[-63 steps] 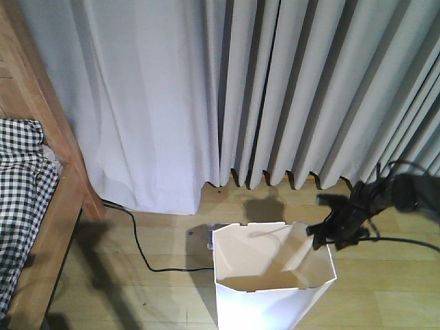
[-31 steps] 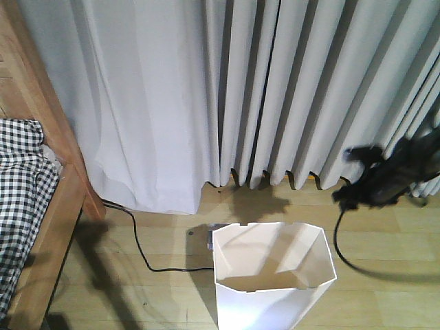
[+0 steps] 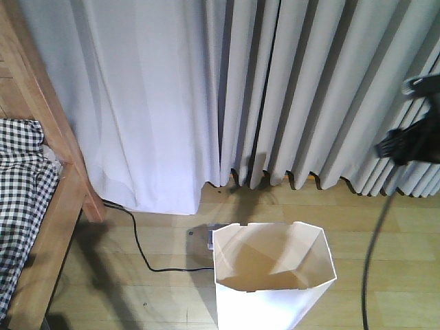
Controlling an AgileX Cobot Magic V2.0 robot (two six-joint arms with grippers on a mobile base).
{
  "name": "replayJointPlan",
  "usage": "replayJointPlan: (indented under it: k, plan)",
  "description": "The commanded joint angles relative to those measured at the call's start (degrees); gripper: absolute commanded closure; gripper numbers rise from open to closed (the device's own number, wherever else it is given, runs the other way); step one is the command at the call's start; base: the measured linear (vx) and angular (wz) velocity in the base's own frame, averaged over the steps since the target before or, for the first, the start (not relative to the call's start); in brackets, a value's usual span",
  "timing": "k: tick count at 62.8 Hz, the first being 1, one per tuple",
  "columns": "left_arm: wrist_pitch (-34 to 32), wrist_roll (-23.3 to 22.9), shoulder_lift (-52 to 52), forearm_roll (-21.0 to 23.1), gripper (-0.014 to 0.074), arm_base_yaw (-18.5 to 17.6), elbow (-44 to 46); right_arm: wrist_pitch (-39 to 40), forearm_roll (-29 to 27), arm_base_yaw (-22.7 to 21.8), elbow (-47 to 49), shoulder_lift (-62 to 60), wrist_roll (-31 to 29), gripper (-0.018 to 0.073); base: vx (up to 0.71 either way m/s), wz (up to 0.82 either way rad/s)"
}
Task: Move trash bin to bedside with robot
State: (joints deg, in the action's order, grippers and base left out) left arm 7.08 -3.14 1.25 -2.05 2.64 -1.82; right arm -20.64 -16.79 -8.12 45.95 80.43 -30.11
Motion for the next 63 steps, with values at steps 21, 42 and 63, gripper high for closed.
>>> replayJointPlan:
  k: [21,42,63]
  plan:
    - [-4.2,-0.3,0.3,0.1,0.0603,0.0,1.4,3.8,-3.0,-0.1,-12.5,-43.1,-0.1,0.0066,0.00,0.00]
    - [-4.2,-0.3,0.3,0.1,0.0603,0.0,1.4,5.6,-6.6,-0.1,-27.3,-64.5,-0.1,0.0066,0.00,0.00]
    - [-4.2,-0.3,0.3,0.1,0.0603,0.0,1.4,6.4,-11.4,-0.1,-30.8,-65.1,-0.2,0.0066,0.00,0.00]
